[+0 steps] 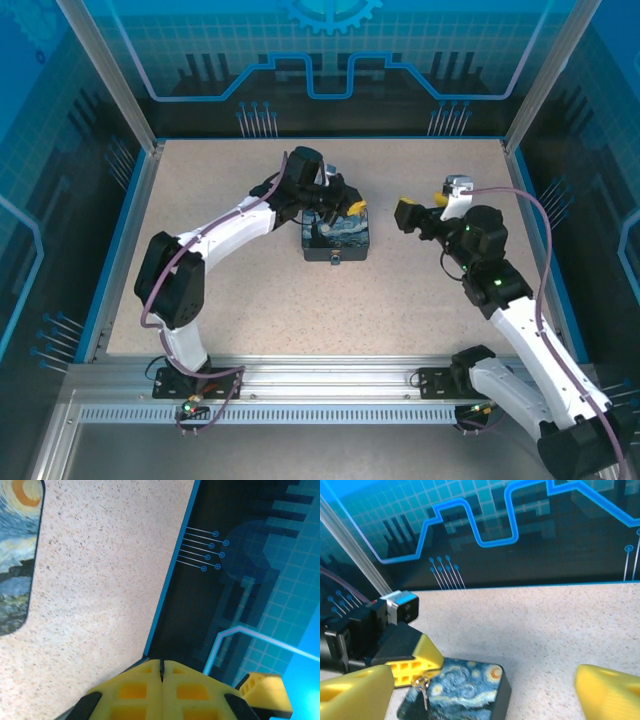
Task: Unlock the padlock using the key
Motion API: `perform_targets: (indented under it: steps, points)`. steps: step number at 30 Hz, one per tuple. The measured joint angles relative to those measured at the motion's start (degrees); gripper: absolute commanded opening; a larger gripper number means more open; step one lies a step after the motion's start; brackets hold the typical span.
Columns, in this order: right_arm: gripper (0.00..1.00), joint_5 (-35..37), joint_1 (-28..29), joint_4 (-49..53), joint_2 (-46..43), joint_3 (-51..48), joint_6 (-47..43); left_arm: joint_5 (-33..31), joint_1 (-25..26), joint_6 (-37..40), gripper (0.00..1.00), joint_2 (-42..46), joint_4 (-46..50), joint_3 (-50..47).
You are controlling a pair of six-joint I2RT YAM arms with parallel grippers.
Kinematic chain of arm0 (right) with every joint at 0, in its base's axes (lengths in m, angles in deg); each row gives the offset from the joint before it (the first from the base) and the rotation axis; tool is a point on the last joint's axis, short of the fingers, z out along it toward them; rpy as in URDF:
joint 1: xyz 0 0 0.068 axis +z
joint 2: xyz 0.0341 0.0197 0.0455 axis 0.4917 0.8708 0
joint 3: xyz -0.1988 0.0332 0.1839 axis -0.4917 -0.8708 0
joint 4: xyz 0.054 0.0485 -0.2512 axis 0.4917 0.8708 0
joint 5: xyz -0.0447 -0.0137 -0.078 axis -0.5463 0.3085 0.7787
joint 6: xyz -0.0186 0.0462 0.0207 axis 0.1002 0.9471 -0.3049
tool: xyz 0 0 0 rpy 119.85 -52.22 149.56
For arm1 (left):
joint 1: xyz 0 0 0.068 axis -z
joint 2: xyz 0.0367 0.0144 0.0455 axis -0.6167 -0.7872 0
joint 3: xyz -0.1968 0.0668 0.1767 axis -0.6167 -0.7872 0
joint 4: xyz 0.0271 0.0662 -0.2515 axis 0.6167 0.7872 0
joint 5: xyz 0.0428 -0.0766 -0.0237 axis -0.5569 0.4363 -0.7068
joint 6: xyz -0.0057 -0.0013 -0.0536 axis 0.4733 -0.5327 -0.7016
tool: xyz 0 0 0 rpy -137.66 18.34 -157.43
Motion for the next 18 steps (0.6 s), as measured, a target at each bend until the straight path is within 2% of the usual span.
perform_targets:
  steps: [4, 9, 14, 18]
  points:
    - [1.00, -6.47, -4.52, 5.07, 2.29, 2.10, 6.21, -2.23, 0.00, 4.81, 0.00, 0.92, -2.38, -2.19]
    - [1.00, -15.45, -8.13, 5.95, 6.60, 2.54, 15.04, -5.70, 0.11, 10.99, 0.00, 4.17, -6.16, -4.87]
    - [0.98, -23.61, -8.44, 0.74, 11.43, 1.57, 24.70, -10.80, 1.11, 16.06, 0.00, 7.80, -10.60, -7.96]
    - [0.96, -27.32, -8.41, -5.86, 13.92, -1.01, 30.97, -14.82, 1.95, 16.83, 0.00, 8.59, -14.73, -11.08]
